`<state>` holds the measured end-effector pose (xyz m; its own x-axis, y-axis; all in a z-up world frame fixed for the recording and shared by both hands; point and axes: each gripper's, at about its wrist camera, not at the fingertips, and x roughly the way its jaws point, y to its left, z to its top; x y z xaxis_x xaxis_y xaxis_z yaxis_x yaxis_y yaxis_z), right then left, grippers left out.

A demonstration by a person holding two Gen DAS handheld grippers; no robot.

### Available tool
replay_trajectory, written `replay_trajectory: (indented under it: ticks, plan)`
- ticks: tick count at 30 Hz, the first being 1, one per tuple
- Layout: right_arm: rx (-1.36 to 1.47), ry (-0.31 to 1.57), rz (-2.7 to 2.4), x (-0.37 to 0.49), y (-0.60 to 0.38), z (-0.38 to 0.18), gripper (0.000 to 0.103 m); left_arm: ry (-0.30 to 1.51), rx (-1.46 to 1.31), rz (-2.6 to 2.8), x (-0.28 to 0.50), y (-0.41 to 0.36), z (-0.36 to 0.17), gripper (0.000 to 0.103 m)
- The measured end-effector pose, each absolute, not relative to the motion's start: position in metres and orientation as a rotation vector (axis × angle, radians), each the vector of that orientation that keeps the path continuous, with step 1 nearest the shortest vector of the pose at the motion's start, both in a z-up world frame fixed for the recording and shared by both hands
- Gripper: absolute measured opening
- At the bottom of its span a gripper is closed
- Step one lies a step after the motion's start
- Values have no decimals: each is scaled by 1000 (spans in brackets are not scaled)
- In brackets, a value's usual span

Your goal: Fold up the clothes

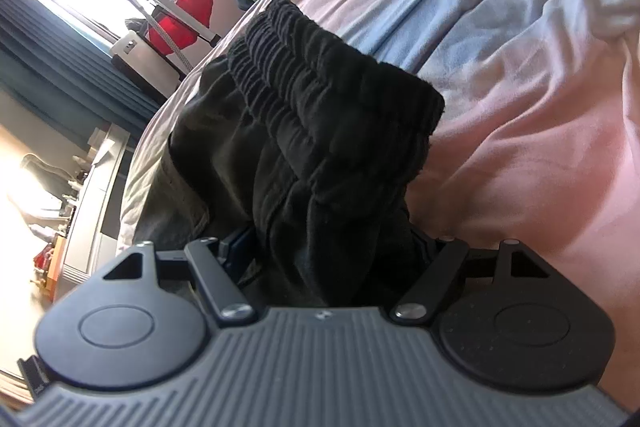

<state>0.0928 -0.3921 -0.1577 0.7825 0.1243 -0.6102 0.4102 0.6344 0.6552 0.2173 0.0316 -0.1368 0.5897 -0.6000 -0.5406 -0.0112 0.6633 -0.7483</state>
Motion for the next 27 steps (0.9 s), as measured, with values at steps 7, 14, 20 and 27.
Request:
replay_trajectory:
  ticks: [7, 14, 20, 27]
  plan:
    - [960, 644, -191, 86, -396, -160, 76, 879, -770, -552, 219, 19, -133, 99]
    - [984, 637, -204, 82, -399, -166, 77, 925, -904, -606, 233, 30, -151, 99]
    - [899, 662, -173, 89, -389, -164, 79, 985, -766, -567, 236, 11, -158, 88]
    - [814, 629, -147, 81, -379, -135, 41, 922, -637, -515, 219, 5, -134, 51]
